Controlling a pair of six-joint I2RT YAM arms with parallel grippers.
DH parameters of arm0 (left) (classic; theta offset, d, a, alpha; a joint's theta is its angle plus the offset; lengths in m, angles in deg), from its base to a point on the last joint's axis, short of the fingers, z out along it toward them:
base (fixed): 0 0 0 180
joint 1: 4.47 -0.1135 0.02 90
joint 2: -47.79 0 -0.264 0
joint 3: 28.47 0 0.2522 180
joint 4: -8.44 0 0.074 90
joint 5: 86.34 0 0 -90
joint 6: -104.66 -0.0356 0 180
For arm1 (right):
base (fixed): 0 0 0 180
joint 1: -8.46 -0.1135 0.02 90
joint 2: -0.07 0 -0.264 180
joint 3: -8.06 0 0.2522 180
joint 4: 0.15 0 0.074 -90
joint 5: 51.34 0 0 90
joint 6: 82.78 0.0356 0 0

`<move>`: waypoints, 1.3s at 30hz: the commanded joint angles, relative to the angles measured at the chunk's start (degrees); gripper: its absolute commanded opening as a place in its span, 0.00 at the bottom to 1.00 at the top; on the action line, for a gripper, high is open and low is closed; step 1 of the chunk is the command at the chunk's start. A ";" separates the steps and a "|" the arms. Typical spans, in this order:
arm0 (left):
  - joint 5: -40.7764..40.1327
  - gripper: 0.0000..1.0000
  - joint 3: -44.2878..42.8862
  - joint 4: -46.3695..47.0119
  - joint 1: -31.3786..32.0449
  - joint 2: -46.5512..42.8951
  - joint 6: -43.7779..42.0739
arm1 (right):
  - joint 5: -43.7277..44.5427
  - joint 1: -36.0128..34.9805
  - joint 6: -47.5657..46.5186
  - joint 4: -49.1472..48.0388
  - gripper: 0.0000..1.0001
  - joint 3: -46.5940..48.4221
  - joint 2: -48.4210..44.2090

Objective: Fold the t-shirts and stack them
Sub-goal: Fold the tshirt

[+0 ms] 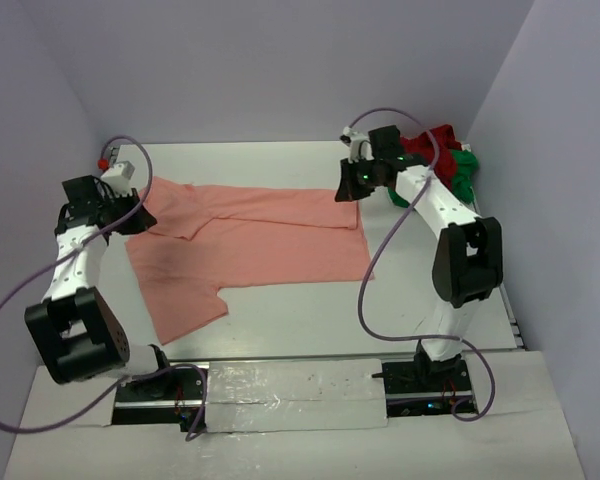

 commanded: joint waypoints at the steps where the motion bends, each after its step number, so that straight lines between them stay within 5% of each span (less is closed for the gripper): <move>1: 3.38 0.00 -4.10 3.24 3.89 5.30 2.51 | 3.03 -4.79 2.71 -0.83 0.00 5.98 4.45; 6: 4.19 0.00 -11.39 -3.97 10.22 18.14 -0.21 | -1.80 -9.44 3.77 9.10 0.00 18.64 14.56; 19: -9.88 0.00 -10.79 7.52 14.11 24.31 6.97 | 22.27 -15.26 5.77 7.10 0.00 17.88 15.55; 24: -11.21 0.00 -13.85 3.68 14.37 27.90 7.52 | 30.36 -14.82 8.94 7.70 0.00 18.74 17.03; 32: -14.46 0.00 -16.93 1.30 15.25 33.17 7.35 | 32.92 -13.68 11.24 13.50 0.00 23.06 22.83; 39: -13.59 0.00 -21.32 -1.07 15.60 38.71 8.66 | 24.58 -10.60 13.61 19.91 0.00 27.97 29.42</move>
